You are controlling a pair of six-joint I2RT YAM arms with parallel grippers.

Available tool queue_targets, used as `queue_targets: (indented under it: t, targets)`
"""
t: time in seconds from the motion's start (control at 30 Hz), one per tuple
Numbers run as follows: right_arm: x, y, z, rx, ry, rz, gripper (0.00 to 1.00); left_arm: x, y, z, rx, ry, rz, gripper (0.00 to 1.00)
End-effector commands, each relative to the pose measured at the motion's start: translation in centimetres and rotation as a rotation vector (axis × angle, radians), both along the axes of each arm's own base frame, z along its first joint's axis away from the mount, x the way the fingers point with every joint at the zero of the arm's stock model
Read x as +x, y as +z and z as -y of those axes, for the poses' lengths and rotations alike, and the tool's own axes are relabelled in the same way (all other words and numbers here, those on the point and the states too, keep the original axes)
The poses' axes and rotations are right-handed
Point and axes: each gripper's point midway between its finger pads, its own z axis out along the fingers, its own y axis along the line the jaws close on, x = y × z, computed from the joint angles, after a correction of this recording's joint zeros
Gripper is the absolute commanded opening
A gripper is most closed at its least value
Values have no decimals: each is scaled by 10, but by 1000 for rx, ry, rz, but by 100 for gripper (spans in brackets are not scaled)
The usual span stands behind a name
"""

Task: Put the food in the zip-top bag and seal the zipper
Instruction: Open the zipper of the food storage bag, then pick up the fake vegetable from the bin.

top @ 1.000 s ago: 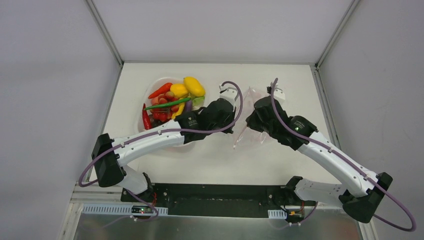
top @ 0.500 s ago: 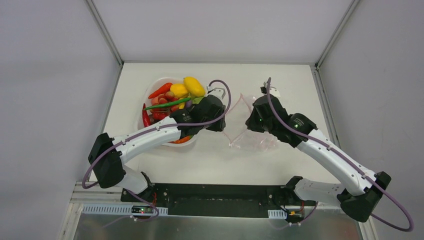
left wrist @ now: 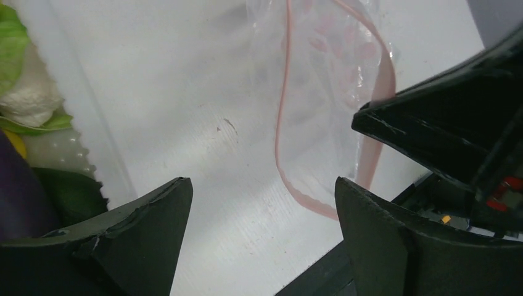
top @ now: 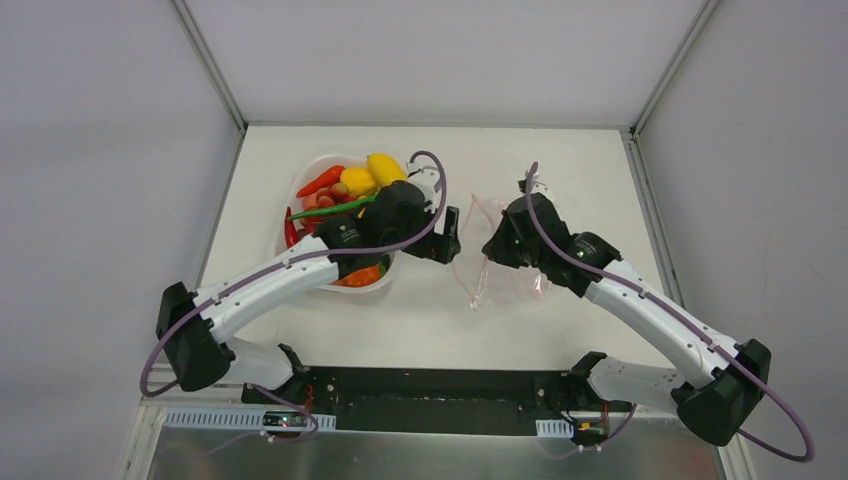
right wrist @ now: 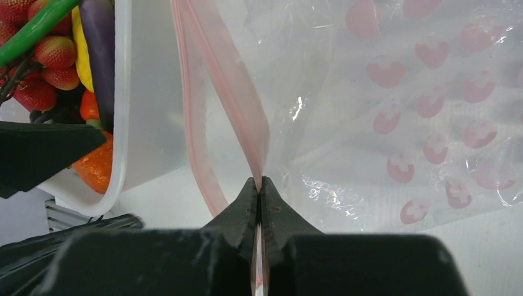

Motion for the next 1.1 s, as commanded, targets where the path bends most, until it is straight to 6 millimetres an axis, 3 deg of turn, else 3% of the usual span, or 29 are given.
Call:
queue_targets:
  t: [0.0, 0.13, 0.27, 0.43, 0.6, 0.77, 0.93, 1.07]
  targets:
    - [4, 15, -13, 94, 18, 28, 0, -6, 50, -29, -15, -47, 124, 90]
    - [3, 13, -15, 106, 30, 21, 0, -5, 61, -80, 71, -26, 181, 98]
    - [1, 13, -19, 119, 47, 15, 0, -3, 67, -150, 241, 31, 194, 99]
    - [0, 10, -23, 131, 66, 6, 0, -5, 54, -216, 444, 44, 132, 99]
    - [-2, 9, -26, 137, 83, -3, 0, -2, 46, -238, 402, -1, 44, 97]
    - [-3, 9, -24, 131, 88, 0, 0, 14, 32, -251, 397, -73, -41, 86]
    - [-5, 7, -25, 131, 96, -4, 0, 35, 34, -263, 432, -103, -21, 86]
    - [-6, 3, -27, 126, 113, -18, 0, 51, 52, -275, 481, -82, 25, 86]
